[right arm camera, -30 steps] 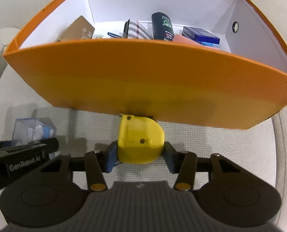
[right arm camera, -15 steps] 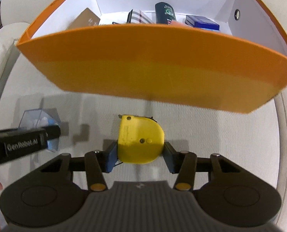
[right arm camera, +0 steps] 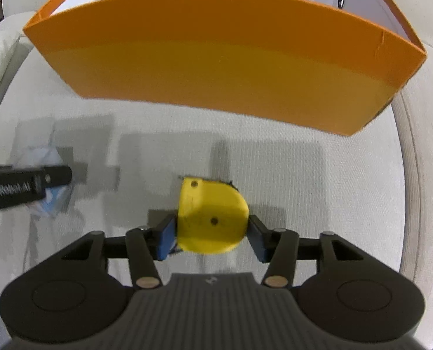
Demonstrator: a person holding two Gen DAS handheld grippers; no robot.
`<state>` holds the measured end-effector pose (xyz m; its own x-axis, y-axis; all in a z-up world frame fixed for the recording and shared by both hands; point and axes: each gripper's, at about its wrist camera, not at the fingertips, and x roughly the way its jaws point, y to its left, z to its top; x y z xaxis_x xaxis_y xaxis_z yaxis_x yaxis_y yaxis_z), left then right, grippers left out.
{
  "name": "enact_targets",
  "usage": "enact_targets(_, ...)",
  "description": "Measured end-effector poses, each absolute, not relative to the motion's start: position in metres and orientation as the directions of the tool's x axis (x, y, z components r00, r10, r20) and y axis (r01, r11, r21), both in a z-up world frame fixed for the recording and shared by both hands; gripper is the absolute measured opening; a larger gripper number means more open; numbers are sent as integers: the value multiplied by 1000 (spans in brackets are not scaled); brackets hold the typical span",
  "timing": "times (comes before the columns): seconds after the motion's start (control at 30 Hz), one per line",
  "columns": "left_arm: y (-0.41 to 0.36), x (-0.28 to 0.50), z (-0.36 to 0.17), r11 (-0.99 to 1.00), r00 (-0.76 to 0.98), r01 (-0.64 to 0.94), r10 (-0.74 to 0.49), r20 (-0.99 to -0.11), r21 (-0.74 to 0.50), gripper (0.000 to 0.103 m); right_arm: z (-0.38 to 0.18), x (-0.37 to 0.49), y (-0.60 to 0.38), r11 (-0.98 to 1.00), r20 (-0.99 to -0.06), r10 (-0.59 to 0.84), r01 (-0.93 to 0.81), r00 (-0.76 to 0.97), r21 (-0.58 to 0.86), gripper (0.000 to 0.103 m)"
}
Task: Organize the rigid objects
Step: 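Lift the cotton cube and tape measure with both tools over the shoebox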
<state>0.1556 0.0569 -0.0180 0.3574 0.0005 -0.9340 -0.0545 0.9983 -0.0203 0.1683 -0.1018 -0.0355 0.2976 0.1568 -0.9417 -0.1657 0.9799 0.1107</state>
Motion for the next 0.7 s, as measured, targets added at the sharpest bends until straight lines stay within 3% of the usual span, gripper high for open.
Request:
enact_targets(0.13,56,157,-18,999,368,-51,6,-930,-14,53,-38,170,-98,980,-944,139,-179,301,87,63)
enact_targets(0.23,53,157,-16,999,370,-50,7,-929,-12,53,-34,167,-96,984,-943,121,-164,309,73,52)
enact_targets(0.37,52,154,-7,996,371,-42,-62,-926,-84,53,-29,166,-102,982,-941,164,-143,297,126,52)
enact_targets(0.7,48,141,25,995,421,-8,-84,-903,-97,53,7,151,-132,961,-894,274,-127,354,244,52)
